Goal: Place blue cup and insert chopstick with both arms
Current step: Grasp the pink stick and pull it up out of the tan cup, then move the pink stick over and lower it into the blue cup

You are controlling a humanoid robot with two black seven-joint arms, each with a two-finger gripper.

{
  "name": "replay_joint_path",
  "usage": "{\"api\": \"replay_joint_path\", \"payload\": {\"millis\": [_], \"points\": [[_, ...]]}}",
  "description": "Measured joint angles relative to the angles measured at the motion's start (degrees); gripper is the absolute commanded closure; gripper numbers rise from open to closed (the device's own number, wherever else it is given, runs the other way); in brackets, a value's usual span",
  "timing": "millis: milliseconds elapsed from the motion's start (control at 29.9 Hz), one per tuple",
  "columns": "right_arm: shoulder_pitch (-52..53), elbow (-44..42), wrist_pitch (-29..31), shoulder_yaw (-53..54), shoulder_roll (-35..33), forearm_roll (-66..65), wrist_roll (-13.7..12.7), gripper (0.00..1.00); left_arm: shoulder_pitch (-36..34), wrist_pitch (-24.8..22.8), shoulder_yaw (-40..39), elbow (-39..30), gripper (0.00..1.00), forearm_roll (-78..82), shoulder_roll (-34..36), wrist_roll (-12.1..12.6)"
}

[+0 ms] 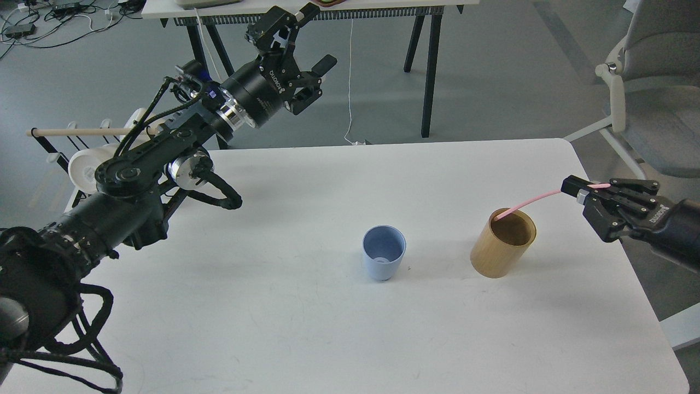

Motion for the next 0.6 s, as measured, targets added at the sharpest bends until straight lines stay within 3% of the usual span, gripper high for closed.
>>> {"api": "replay_joint_path", "payload": {"millis": [334, 601], "points": [[7.0, 6.8, 0.0, 0.0, -2.8, 3.6, 0.0, 1.00, 0.1, 0.0, 0.0, 2.3, 0.04, -0.2, -0.2, 0.0], [9.6, 6.3, 0.0, -0.6, 10.4, 6.1, 0.0, 1.00, 0.1, 0.0, 0.0, 2.4, 0.04, -0.2, -0.2, 0.0]]}}
